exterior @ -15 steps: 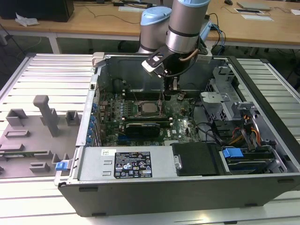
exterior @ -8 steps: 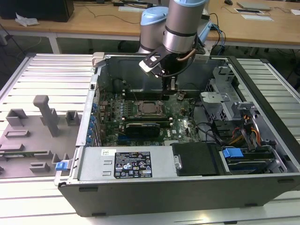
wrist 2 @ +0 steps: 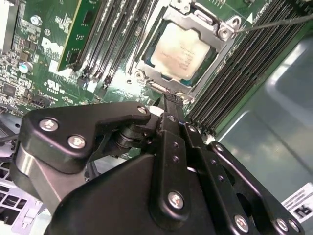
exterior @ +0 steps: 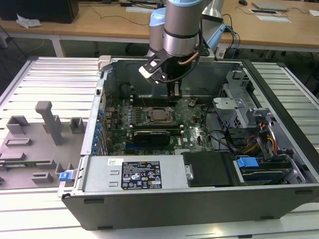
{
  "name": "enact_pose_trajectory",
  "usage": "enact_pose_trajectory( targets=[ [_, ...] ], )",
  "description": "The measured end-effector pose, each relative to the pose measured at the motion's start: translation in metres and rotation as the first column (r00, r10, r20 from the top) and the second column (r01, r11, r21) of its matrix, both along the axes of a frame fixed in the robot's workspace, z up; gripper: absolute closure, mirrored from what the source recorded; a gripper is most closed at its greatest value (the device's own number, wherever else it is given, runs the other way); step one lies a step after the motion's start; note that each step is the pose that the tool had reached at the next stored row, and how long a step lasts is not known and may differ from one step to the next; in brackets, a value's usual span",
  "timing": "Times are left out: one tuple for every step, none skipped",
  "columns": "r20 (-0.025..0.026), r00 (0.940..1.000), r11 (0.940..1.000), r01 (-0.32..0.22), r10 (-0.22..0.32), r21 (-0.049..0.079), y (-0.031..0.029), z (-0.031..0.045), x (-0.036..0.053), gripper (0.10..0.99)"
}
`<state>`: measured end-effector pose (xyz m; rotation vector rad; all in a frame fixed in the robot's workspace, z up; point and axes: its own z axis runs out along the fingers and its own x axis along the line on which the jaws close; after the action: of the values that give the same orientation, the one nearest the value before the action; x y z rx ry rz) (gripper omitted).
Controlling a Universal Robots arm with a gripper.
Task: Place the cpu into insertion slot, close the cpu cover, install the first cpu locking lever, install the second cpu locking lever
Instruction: 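Close the cpu cover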
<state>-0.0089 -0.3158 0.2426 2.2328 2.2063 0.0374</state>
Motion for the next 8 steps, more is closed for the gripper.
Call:
enact_pose_trajectory(
  targets=[
    [0.0100,1.0000,1.0000,0.000,0.000,0.000,0.0001,-0.0007,-0.0060,0.980],
    [0.0155,0.9999,1.0000,0.000,0.000,0.000,0.0000,-0.0024,-0.0149,0.980],
    [0.0156,0.9999,1.0000,0.000,0.000,0.000,0.0000,-0.0038,-0.0194,0.980],
    [0.0155,0.9999,1.0000,0.000,0.000,0.000,0.0000,-0.0053,-0.0233,0.980],
    [0.0155,0.9999,1.0000,0.000,0.000,0.000,0.0000,-0.0068,-0.0260,0.980],
    [0.0154,0.9999,1.0000,0.000,0.000,0.000,-0.0001,-0.0071,-0.0270,0.980],
    [0.0155,0.9999,1.0000,0.000,0.000,0.000,-0.0001,-0.0071,-0.0270,0.980],
    [0.0155,0.9999,1.0000,0.000,0.000,0.000,-0.0001,-0.0072,-0.0270,0.980]
  ],
)
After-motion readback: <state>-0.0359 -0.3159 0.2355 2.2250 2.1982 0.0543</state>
